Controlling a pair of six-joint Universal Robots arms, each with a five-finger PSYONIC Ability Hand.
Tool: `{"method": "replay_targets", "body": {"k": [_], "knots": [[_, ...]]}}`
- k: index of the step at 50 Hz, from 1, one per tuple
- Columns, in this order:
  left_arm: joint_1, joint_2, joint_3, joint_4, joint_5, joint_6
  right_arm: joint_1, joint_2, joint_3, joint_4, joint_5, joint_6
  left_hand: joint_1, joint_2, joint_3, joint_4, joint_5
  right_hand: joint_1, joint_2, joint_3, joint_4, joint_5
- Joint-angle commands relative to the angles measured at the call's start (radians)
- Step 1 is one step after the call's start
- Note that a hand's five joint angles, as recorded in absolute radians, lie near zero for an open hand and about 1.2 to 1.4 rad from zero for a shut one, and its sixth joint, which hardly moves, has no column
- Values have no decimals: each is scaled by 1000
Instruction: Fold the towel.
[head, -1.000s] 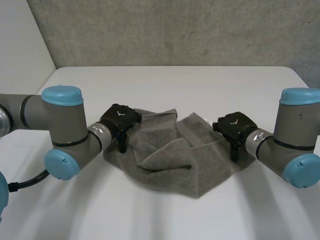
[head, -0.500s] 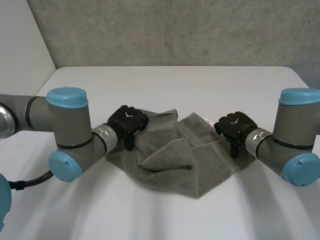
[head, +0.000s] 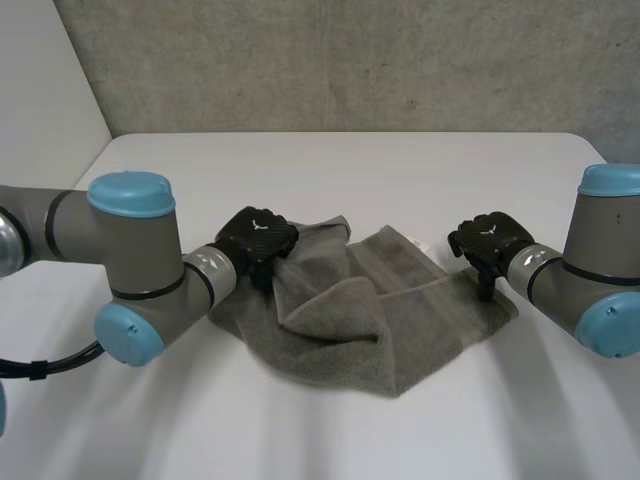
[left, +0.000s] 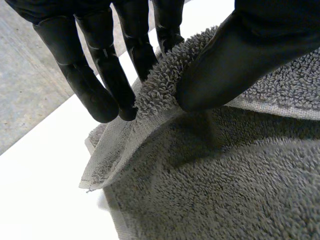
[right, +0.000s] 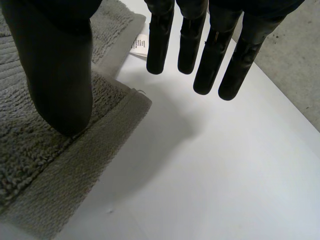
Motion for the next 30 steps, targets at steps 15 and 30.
{"method": "replay_targets", "body": {"k": [15,30], "knots": [[-8,76,-83,0,1,-5,-20,62,-67,75,-7,1,-46,-91,-145,-121,-277,142,155,147,151,137],[-7,79,-83,0,1,-17,-9,24,-47,66,-33,60,-46,-91,-145,-121,-277,866,879,871,875,861]]}}
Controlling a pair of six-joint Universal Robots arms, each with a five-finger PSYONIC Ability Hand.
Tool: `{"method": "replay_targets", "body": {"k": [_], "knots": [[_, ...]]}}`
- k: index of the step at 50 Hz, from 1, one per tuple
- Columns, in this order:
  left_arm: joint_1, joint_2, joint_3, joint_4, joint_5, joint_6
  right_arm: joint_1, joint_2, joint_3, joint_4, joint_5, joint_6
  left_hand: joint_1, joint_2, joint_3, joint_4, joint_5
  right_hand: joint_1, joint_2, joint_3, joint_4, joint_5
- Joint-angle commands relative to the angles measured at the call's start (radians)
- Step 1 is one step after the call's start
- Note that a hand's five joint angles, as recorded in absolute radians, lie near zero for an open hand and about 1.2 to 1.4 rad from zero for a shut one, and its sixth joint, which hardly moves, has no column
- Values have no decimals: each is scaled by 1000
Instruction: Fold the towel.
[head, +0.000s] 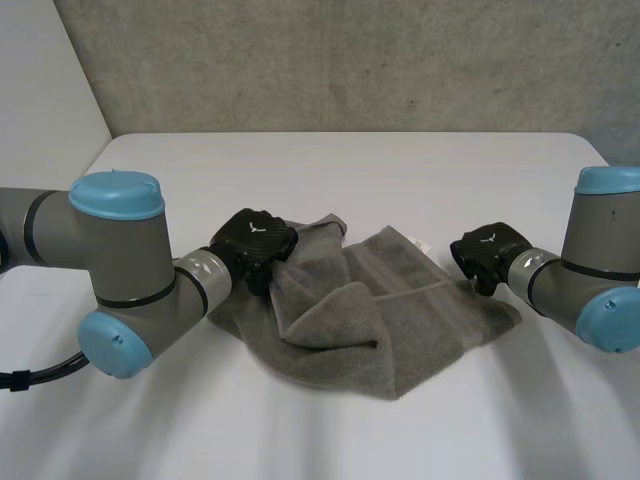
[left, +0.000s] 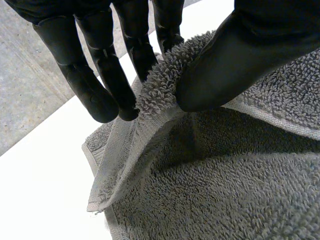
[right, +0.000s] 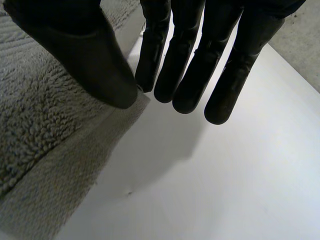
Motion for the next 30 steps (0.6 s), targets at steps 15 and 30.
{"method": "replay_targets", "body": {"k": [15,30], "knots": [[18,24,0,6,0,-40,3,-51,36,0,-134,112,-50,-95,-147,-121,-277,-414,-411,-410,-412,-419],[16,27,-1,6,0,-41,6,-48,58,5,-146,149,-50,-95,-147,-121,-277,-634,-630,-630,-631,-638]]}}
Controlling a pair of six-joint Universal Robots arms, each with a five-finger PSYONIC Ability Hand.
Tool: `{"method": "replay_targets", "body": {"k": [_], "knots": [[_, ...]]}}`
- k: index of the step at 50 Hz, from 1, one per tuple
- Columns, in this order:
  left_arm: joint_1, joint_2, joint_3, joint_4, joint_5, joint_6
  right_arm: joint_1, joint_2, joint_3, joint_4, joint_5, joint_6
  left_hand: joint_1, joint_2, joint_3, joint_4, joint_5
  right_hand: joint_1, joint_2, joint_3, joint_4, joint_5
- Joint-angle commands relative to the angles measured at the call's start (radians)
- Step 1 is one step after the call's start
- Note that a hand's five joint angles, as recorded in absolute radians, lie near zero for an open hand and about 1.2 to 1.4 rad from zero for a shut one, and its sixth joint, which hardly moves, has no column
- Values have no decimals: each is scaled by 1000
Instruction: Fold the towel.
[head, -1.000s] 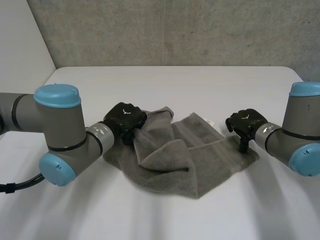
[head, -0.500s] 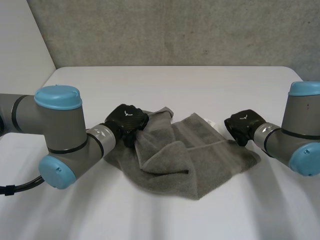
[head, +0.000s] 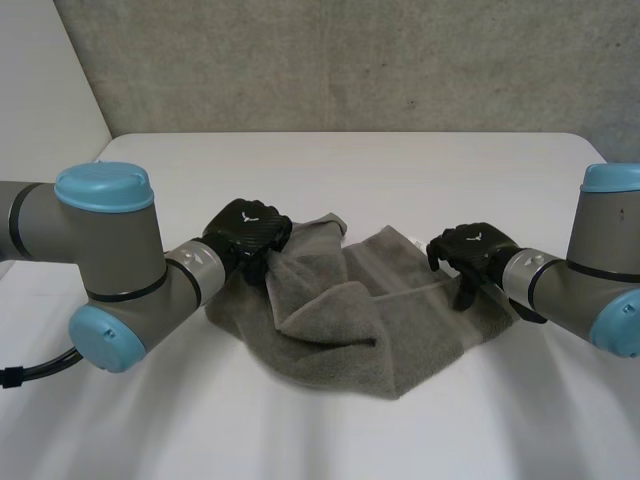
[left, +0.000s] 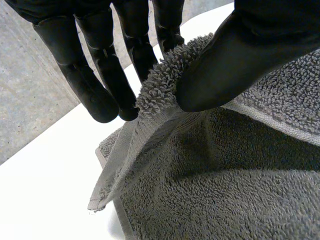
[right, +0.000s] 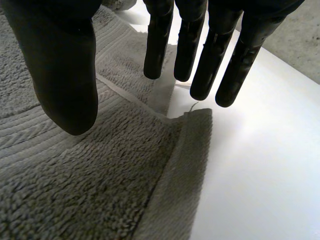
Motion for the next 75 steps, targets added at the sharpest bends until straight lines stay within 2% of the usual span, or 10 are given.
{"method": "replay_targets", "body": {"k": [1,29,37,39,56,59,64,66,69,75], "knots": [[3,0,0,0,0,1,3,7,4,-3,-2,24,-54,-95,-147,-121,-277,-38,-54,-48,-51,-15],[1,-4,-2,0,0,1,-5,42,-8,0,1,14,-54,-95,-147,-121,-277,38,22,28,26,61],[1,-4,-3,0,0,1,0,39,-5,-2,-1,18,-54,-95,-147,-121,-277,446,430,436,434,469],[1,-3,-5,0,0,1,-2,33,-2,-3,-1,23,-54,-95,-147,-121,-277,806,789,796,793,828],[4,2,46,21,2,4,1,-16,-52,-15,-10,66,-54,-95,-147,-121,-277,815,799,805,803,838],[9,-6,126,69,-14,7,4,-31,-144,-49,8,74,-54,-95,-147,-121,-277,815,799,805,803,838],[15,5,282,121,-129,1,9,-103,-215,-230,81,116,-54,-95,-147,-121,-277,815,799,805,803,838],[22,25,359,171,-230,-42,32,-218,-165,-464,142,188,-54,-95,-147,-121,-277,815,799,805,803,838],[36,84,362,224,-282,-135,38,-324,-80,-644,183,269,-54,-95,-147,-121,-277,815,799,805,803,838],[76,180,276,238,-284,-240,32,-375,-25,-641,177,310,-54,-95,-147,-121,-277,815,799,805,803,838]]}}
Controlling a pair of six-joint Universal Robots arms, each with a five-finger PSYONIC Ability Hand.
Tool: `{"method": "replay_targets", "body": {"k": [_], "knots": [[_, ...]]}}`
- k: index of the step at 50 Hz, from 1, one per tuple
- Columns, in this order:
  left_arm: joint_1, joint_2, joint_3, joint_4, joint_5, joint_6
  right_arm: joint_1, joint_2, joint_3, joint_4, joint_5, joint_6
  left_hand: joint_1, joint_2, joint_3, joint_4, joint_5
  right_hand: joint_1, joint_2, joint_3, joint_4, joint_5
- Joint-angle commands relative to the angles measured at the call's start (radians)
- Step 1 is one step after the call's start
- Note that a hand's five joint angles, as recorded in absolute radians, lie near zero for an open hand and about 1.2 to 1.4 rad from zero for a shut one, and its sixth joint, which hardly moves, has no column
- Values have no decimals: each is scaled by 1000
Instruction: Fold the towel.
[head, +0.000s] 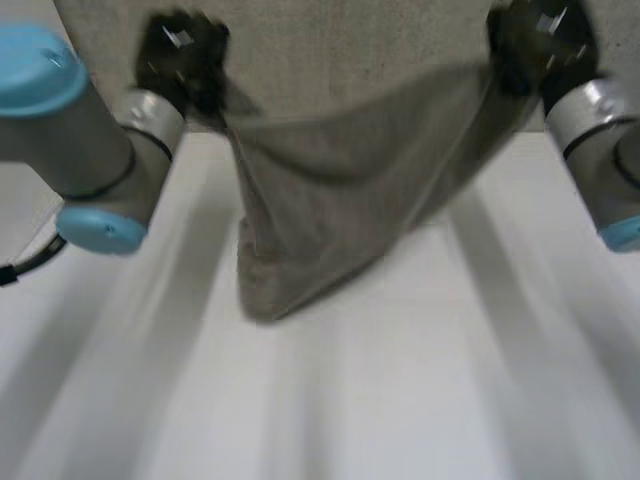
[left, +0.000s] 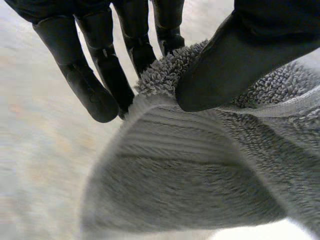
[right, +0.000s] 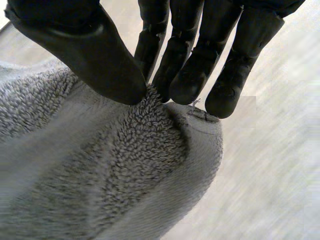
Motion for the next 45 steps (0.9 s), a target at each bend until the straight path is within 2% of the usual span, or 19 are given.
{"method": "replay_targets", "body": {"k": [1,6,8,12,14,17,19,22,30,31,32,34,45], "knots": [[58,134,-110,38,-35,-147,2,-106,109,-71,0,81,-59,-98,-151,-129,-277,66,78,55,58,69],[64,163,-247,-30,-29,-141,11,-106,149,87,-83,63,-59,-98,-151,-129,-277,66,78,55,58,69],[63,188,-360,-108,-11,-139,5,-99,198,196,-133,16,-59,-98,-151,-129,-277,66,78,55,58,69],[64,203,-477,-163,20,-119,2,-92,260,284,-147,-58,-59,-98,-151,-129,-277,66,78,55,58,69],[69,203,-590,-176,38,-70,0,-64,322,358,-146,-167,-59,-98,-151,-129,-277,66,78,55,58,69],[74,202,-642,-176,41,-35,0,-55,358,388,-143,-227,-59,-98,-151,-129,-277,66,78,55,58,69],[83,200,-726,-171,43,39,-11,-49,423,419,-143,-323,-59,-98,-151,-129,-277,66,78,55,58,69],[98,194,-766,-169,43,88,-43,-44,471,416,-144,-371,-59,-98,-151,-129,-277,66,78,55,58,69],[98,200,-766,-168,45,97,-58,-12,510,400,-146,-368,-59,-98,-151,-129,-277,66,78,55,58,69],[97,202,-760,-168,46,97,-61,-12,522,384,-146,-365,-59,-98,-151,-129,-277,-35,-22,-46,-43,-32],[97,202,-760,-168,46,97,-61,-12,522,383,-146,-365,-59,-98,-151,-129,-277,-36,-23,-47,-44,-33],[94,202,-751,-162,45,97,-61,-14,551,328,-144,-365,-59,-98,-151,-129,-277,-428,-415,-439,-435,-425],[98,191,-746,-125,45,97,-66,-7,577,276,-150,-377,-59,-98,-151,-129,-277,-694,-681,-704,-701,-691]]}}
